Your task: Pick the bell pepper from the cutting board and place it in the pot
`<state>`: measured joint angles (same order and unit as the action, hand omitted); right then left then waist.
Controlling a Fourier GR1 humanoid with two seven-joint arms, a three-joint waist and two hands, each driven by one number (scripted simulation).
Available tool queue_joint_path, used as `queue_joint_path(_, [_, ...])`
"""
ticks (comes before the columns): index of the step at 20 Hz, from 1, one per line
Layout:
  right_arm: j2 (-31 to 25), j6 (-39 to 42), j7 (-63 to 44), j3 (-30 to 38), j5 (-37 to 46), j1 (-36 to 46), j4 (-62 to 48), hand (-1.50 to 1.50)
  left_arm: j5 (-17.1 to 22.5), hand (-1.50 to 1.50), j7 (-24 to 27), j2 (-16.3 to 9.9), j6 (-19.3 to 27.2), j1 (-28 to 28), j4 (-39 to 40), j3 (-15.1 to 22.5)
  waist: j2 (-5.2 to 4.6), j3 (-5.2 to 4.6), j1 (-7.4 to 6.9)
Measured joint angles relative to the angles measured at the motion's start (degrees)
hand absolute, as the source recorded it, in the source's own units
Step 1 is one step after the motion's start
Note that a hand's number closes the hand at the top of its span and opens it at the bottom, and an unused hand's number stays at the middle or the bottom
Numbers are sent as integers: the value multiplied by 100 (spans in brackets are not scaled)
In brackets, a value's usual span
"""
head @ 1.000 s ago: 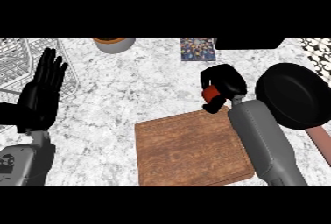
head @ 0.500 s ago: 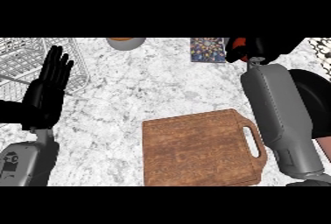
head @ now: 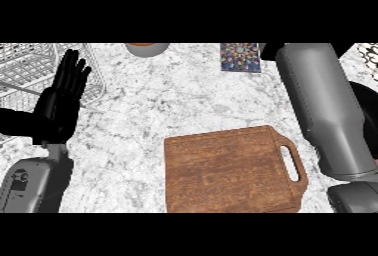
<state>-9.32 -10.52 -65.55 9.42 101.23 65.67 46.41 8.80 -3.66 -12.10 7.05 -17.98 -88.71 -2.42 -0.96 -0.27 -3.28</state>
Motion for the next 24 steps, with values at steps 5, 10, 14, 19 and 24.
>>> queue_joint_path(5, [-11, 150, -223, 332, 370, 60, -84, 150, 38, 0, 2, -92, -25, 23, 65, -142, 49, 14, 153])
queue_joint_path(10, [-58, 244, -172, 637, 495, -327, 208, 150, 42, 0, 119, -71, -21, 116, 175, -221, 91, 22, 305])
queue_joint_path(14, [-100, 213, -45, 813, 521, -861, 806, 150, -5, 0, 135, -36, 12, 293, 48, -199, 121, 25, 364])
queue_joint_path(19, [-74, 192, 242, 979, 300, -1742, 1807, 150, 26, 0, 50, -81, -29, 339, -34, -261, 129, 27, 399])
queue_joint_path(24, [-231, 158, 535, 1157, -28, -2549, 2515, 150, -20, 0, 0, -26, -3, 291, -63, -250, 116, 28, 383])
